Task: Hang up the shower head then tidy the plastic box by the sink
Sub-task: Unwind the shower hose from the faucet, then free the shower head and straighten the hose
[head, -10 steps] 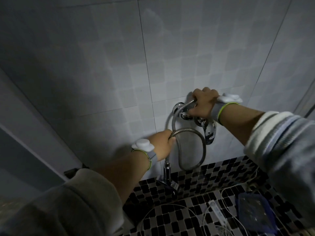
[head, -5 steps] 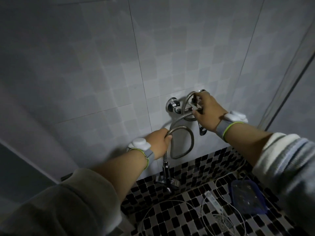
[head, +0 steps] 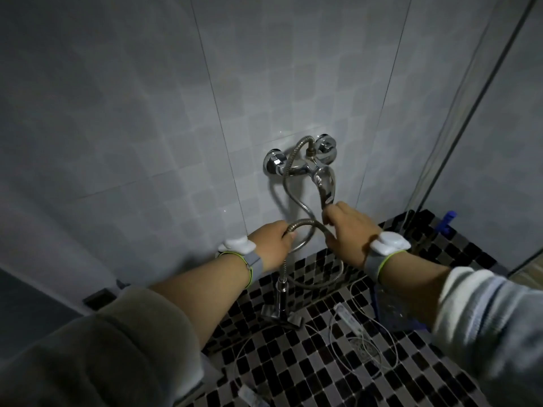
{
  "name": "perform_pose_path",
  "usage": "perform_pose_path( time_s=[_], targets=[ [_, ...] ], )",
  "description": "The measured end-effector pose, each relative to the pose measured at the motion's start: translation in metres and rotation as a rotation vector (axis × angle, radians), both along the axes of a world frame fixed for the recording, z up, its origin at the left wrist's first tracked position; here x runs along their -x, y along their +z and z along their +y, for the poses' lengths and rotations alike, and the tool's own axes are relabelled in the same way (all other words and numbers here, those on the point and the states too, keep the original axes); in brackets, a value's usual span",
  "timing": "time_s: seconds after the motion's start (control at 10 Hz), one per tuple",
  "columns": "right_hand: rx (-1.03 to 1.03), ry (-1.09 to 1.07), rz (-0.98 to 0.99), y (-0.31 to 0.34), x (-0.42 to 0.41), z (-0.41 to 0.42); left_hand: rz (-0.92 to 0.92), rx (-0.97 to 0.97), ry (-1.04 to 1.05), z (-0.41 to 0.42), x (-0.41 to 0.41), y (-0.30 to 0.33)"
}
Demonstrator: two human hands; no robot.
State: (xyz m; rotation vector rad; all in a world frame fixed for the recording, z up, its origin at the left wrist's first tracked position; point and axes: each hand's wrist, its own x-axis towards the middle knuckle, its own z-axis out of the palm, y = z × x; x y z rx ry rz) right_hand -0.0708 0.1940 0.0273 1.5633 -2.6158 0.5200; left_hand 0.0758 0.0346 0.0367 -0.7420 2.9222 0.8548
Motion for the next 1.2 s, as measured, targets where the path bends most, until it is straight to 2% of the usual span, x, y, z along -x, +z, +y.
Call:
perform_pose_path(
  time_s=[0.2,0.3,0.5,0.6,0.7,0.8,0.9,1.0,1.1,1.2],
  targets=[
    [-0.161,0.373,0.219,-0.026,-0.014,0.022,-0.045,-0.129,0.099,0.022,0.02,0.0],
    [-0.145,0.519,0.327,-0.035,-0.006,0.035,-0.047,-0.196,0.168,0.04,0.037,0.004],
    [-0.02,0.66,0.503,-0.046,0.022,0.061,-0.044,-0.244,0.255,0.07,0.071,0.012],
    [0.073,0.73,0.617,-0.049,0.041,0.067,-0.034,-0.204,0.255,0.088,0.09,0.019],
    [-0.005,0.733,0.76,-0.053,0.058,0.071,-0.043,-0.183,0.251,0.103,0.107,0.026],
    [-0.216,0.721,0.914,-0.055,0.068,0.069,-0.053,-0.149,0.242,0.112,0.121,0.035],
    [-0.406,0.663,0.887,-0.062,0.072,0.071,-0.102,-0.135,0.199,0.119,0.134,0.045],
    [-0.338,0.635,0.898,-0.054,0.068,0.074,-0.102,-0.152,0.25,0.124,0.145,0.049],
    [-0.556,0.502,0.327,-0.015,0.058,0.074,-0.04,-0.166,0.307,0.123,0.149,0.047],
    [-0.558,0.562,0.346,0.0,0.069,0.078,-0.012,-0.294,0.348,0.122,0.143,0.039]
  ],
)
